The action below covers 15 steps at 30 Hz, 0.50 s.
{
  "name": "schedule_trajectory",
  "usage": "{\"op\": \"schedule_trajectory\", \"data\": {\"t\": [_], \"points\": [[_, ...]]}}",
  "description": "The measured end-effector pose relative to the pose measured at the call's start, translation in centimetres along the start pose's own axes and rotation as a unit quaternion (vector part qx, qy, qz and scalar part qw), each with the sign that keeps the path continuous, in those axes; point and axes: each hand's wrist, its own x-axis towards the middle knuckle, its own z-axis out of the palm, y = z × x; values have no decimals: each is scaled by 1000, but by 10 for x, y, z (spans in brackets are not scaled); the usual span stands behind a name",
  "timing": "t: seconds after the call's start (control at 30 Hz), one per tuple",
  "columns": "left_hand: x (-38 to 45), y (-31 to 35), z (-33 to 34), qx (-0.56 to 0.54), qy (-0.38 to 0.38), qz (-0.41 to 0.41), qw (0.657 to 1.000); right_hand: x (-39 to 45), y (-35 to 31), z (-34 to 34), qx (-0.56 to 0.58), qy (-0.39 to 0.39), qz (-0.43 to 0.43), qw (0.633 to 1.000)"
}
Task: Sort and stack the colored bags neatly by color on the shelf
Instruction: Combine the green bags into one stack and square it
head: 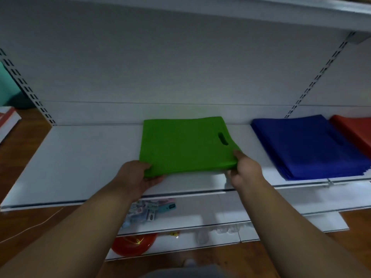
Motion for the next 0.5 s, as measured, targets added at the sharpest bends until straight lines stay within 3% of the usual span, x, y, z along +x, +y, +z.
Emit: {"op": "schedule_trajectory", "data": {"t": [0.07, 0.13, 0.2, 0.27, 0.43, 0.5], "points": [[1, -1, -2, 8, 6, 6, 1000, 4, -3, -16, -85, -24, -4, 996], [6, -3, -5, 110, 31, 63, 991, 8, -15, -26, -162, -53, -11, 985], [11, -5, -9, 281, 99, 144, 944, 14, -31, -28, -288, -61, -49, 954], [9, -5, -8, 362, 156, 197, 898, 22, -41, -24, -422, -52, -91, 901], [2, -14, 17, 365, 162, 263, 878, 19, -31, -10, -534, -85, -139, 830], [4, -14, 21, 356, 173, 284, 873, 23, -30, -11, -533, -95, -165, 824]]}}
